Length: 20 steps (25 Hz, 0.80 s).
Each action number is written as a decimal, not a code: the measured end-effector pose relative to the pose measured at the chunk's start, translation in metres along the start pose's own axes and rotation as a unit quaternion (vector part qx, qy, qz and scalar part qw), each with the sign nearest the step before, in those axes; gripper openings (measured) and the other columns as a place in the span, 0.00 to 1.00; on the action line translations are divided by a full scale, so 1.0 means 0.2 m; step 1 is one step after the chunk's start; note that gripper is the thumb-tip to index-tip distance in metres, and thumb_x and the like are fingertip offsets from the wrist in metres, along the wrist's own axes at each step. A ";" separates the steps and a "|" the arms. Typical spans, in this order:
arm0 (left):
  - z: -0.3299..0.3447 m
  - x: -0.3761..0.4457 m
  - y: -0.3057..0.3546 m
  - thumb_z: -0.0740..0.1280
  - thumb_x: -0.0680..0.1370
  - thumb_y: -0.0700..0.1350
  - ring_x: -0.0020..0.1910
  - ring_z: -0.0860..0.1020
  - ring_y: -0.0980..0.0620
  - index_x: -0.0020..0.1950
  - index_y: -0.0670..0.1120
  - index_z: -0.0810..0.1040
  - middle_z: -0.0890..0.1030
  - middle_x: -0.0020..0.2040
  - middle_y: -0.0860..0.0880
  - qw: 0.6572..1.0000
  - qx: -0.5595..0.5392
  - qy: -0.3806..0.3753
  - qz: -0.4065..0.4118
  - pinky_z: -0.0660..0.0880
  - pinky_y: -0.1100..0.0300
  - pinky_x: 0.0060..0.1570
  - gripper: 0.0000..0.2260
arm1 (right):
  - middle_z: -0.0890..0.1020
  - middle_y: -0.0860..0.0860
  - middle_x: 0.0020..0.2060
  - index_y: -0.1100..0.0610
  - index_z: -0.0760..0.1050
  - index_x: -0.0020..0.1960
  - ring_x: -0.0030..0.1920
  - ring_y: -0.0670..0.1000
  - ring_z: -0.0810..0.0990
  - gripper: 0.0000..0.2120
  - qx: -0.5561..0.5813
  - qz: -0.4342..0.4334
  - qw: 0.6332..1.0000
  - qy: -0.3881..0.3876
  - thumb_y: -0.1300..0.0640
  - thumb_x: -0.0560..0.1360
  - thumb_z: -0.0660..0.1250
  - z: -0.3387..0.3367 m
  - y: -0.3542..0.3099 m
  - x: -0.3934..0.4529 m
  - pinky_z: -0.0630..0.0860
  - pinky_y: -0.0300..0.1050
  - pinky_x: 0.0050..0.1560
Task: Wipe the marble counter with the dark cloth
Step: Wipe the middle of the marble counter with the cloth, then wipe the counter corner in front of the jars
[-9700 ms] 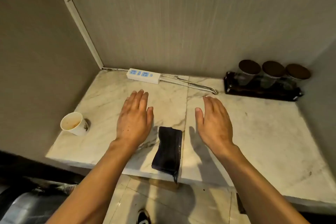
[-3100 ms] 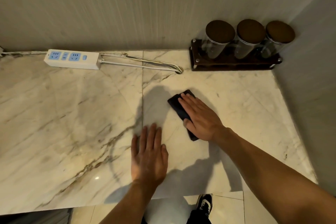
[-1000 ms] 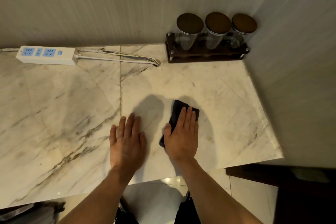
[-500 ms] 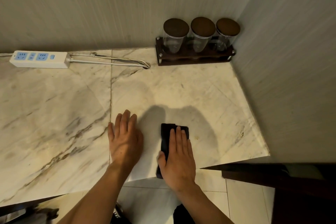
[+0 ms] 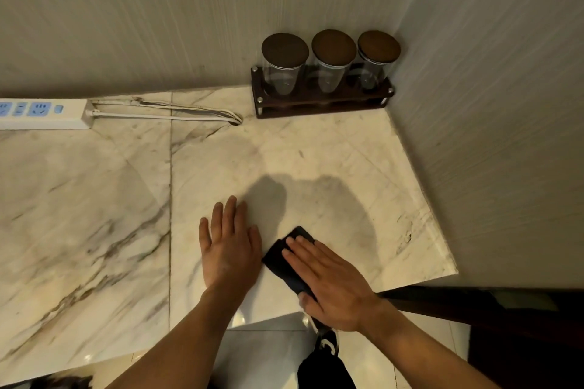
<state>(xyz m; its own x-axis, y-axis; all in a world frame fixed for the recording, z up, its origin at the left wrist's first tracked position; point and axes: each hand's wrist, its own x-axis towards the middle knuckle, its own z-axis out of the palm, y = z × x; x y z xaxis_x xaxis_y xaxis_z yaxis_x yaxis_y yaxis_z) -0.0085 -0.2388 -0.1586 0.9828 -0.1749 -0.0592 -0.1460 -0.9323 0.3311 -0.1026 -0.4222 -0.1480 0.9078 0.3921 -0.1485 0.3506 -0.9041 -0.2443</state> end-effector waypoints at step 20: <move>0.01 0.01 0.01 0.51 0.80 0.51 0.74 0.61 0.42 0.72 0.42 0.67 0.68 0.73 0.42 0.997 0.071 -0.009 0.012 0.54 0.41 0.70 0.23 | 0.45 0.48 0.76 0.53 0.45 0.78 0.76 0.45 0.41 0.34 -0.018 -0.013 1.000 -0.007 0.48 0.77 0.56 -0.20 0.39 0.57 0.39 0.41 0.73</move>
<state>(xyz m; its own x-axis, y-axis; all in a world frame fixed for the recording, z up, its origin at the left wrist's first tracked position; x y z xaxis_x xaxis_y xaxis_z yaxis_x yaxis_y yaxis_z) -0.0073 -0.2405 -0.1597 0.9769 -0.2024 -0.0692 -0.1856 -0.9630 0.1956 0.0381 -0.4545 -0.1460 0.8947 0.4186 -0.1561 0.3830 -0.8985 -0.2143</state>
